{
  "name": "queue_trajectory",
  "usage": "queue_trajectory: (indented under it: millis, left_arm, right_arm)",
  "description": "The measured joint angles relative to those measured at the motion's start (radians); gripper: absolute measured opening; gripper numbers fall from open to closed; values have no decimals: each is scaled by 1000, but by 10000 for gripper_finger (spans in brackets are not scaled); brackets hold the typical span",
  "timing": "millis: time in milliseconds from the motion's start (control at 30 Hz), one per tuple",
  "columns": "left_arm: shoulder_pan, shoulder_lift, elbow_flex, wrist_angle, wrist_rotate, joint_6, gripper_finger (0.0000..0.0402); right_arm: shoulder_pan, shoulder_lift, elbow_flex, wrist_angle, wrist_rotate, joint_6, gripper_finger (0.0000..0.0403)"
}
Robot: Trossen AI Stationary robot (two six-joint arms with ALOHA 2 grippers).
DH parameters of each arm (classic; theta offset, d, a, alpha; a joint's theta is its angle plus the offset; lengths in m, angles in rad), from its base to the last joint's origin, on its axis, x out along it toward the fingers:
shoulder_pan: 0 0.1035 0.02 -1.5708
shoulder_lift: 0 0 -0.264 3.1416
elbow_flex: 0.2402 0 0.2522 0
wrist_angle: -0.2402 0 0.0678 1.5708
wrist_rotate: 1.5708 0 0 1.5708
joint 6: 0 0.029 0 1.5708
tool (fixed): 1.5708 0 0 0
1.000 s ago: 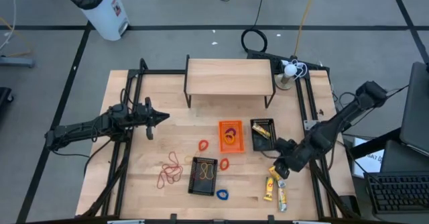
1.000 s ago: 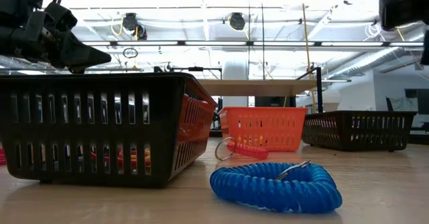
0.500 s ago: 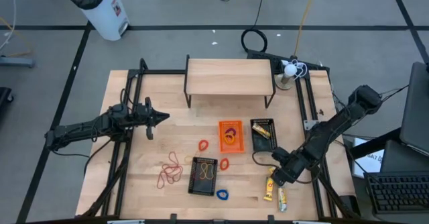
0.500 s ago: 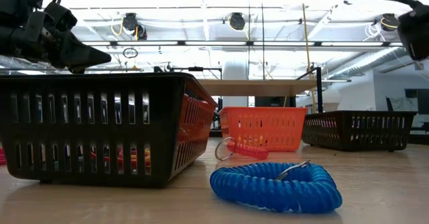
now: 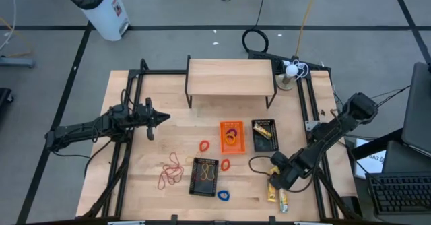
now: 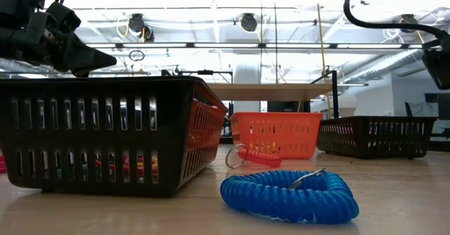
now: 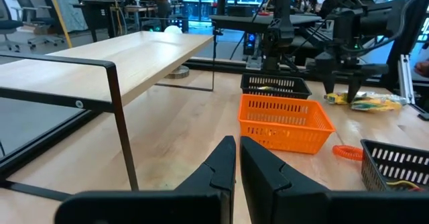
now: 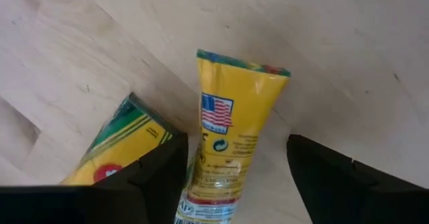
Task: Pick & Place Office Desk Supplies
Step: Put the yellow crayon box into the top black bin
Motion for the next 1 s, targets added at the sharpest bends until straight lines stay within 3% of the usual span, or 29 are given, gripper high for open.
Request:
queue_trajectory:
  millis: [167, 433, 700, 833, 1000]
  left_arm:
    - [0, 0, 0, 1, 0, -2, 21]
    - [0, 0, 0, 2, -1, -2, 21]
    - [0, 0, 0, 4, -1, -2, 21]
    - [0, 0, 0, 12, -1, -2, 21]
    - [0, 0, 0, 32, -2, -2, 21]
  right_arm:
    - [0, 5, 0, -8, -9, -28, 198]
    - [-14, -30, -6, -12, -10, -75, 61]
    - [-27, -127, -6, 15, 123, -185, 61]
    - [-27, -233, -6, 63, 286, -311, 68]
    - [-36, -367, -6, 195, 527, -623, 72]
